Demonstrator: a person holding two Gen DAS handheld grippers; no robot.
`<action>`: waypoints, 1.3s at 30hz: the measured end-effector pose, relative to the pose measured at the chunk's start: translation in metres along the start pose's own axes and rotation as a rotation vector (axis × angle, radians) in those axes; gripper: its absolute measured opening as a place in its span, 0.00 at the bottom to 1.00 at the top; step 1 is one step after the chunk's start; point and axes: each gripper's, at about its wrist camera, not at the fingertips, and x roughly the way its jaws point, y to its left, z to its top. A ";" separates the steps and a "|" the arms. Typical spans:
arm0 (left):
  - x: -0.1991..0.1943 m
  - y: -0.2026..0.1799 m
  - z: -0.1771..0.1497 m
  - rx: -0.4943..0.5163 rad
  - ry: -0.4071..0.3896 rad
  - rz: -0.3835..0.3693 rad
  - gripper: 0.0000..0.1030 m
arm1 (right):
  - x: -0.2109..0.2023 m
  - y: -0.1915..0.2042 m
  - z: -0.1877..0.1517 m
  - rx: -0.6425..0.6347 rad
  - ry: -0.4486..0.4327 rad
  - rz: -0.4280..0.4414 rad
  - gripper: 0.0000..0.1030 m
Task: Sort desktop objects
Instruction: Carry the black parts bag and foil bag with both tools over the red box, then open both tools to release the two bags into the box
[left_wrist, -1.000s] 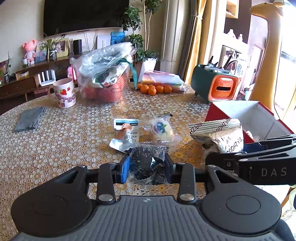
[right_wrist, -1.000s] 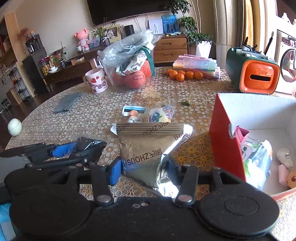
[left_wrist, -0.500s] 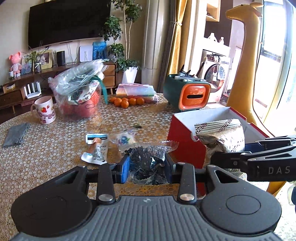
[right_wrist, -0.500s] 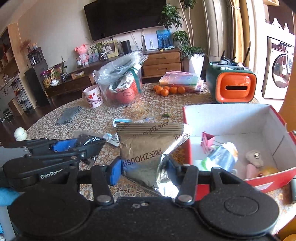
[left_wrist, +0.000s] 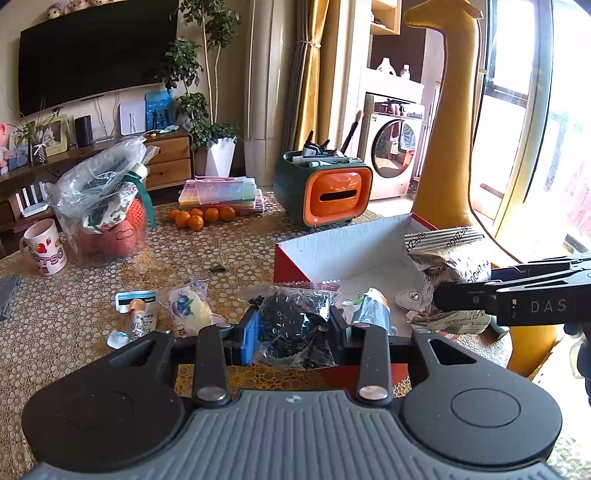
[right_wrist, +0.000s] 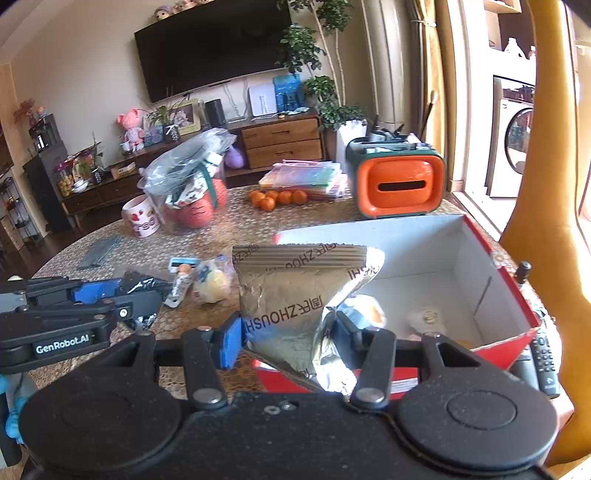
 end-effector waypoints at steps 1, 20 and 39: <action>0.002 -0.003 0.002 0.005 0.002 -0.006 0.35 | -0.001 -0.006 0.001 0.006 -0.001 -0.006 0.48; 0.071 -0.072 0.033 0.146 0.054 -0.100 0.35 | 0.016 -0.104 0.019 0.057 0.027 -0.096 0.48; 0.177 -0.095 0.037 0.205 0.200 -0.127 0.36 | 0.096 -0.141 0.023 0.044 0.166 -0.114 0.48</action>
